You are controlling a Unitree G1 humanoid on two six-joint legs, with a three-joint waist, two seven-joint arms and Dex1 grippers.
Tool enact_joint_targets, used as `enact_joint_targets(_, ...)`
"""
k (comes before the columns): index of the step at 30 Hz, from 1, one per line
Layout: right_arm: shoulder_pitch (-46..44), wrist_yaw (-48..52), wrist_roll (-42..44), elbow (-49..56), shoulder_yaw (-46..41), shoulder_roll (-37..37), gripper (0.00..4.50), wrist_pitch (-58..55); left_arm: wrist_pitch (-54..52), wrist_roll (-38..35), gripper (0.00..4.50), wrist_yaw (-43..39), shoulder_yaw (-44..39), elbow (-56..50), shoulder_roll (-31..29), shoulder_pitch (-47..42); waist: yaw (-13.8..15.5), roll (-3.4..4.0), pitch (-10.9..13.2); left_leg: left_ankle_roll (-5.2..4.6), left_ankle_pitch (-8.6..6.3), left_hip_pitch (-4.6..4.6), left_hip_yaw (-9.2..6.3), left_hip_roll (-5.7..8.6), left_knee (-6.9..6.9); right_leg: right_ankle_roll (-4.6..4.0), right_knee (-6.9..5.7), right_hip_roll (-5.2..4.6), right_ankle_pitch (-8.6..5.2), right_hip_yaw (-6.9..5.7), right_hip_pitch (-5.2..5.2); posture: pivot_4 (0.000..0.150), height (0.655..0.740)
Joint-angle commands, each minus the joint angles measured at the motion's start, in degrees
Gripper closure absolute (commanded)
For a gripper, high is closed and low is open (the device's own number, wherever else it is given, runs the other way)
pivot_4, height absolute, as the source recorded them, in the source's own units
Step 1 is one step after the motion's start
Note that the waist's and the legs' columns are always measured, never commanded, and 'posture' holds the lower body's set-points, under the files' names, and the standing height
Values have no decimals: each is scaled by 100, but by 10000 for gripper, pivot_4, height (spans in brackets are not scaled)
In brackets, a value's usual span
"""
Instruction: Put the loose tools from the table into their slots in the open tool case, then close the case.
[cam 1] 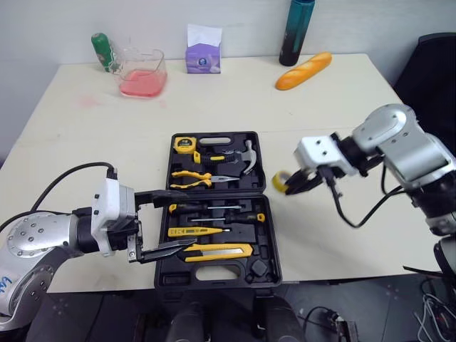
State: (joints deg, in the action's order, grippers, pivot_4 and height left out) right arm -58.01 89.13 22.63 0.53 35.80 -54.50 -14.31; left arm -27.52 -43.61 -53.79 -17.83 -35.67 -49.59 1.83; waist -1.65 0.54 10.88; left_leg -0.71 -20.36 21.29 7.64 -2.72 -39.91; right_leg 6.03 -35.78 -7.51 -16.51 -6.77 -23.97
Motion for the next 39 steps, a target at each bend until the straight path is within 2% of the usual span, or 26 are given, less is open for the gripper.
enact_joint_targets(1,100,337,478,844,113,-223,44121,-314,161,94,0,-38,-219,-145,10,215,6,0,0,-1,-1,0,0,1,-1,-1,-1,-2,0,0,0,1500,7400)
enact_joint_targets(6,333,337,509,1369,297,-88,44121,-401,240,177,0,-96,-248,-225,-3,508,9,-3,-1,-11,-8,0,1,1,-5,-1,-1,-4,-1,2,-1,1500,7400)
enact_joint_targets(14,653,337,394,1872,706,-267,44121,-99,213,204,0,-10,-208,-591,69,1026,4,-4,-1,-12,-10,0,3,0,-6,-3,1,-5,-2,4,-2,1500,7400)
enact_joint_targets(20,826,337,-223,1592,978,119,44121,252,146,186,0,72,-234,-769,102,1309,-5,-7,-3,-12,-12,-4,7,0,-11,-6,14,-6,-3,7,-2,1500,7400)
enact_joint_targets(28,662,337,-709,1367,1191,264,44121,213,118,171,0,217,-252,-944,123,1463,4,-11,-6,-13,-13,-4,8,0,-15,-9,12,-8,-5,7,-5,1500,7400)
enact_joint_targets(39,602,337,-864,1462,1301,303,44121,33,108,182,0,325,-242,-972,106,1466,4,-20,-11,-15,-14,-5,8,-1,-14,-10,12,-9,-6,7,-4,1500,7400)
